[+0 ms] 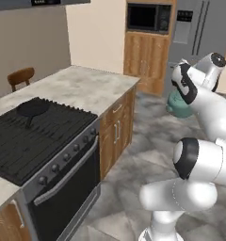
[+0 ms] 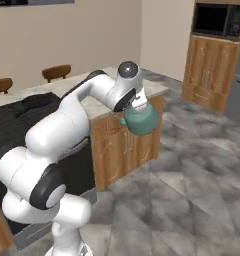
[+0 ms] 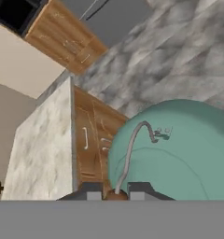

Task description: Pick the kettle from the counter and place it on a stove burner. Then turn the burner on.

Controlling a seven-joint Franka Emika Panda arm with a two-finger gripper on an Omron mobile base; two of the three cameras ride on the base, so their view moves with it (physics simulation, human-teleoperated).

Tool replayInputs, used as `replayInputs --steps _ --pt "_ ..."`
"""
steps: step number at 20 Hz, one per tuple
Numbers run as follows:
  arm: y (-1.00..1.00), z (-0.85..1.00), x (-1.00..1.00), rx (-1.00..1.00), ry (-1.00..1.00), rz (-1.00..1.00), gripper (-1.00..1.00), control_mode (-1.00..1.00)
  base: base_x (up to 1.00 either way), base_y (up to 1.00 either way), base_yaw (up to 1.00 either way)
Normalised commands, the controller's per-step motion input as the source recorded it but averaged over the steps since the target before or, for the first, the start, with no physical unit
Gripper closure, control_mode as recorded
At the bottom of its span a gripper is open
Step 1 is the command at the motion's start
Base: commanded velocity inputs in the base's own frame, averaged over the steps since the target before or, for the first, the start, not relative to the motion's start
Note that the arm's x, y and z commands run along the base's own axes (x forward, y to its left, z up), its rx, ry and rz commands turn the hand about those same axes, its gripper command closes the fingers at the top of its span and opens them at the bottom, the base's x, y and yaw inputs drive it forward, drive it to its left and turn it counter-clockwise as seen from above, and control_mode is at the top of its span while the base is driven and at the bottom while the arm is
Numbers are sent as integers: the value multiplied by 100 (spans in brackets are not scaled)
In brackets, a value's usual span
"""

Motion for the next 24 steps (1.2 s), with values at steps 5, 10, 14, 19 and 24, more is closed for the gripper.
replayInputs --steps 5,10,14,19,24 --pt "0 0 0 0 0 0 100 100 47 -17 74" --pt "0 0 0 0 0 0 100 100 55 -26 69" --pt "0 0 0 0 0 0 100 100 60 -9 62" --pt "0 0 0 0 0 0 100 100 38 0 54" --pt "0 0 0 0 0 0 100 100 8 0 55"
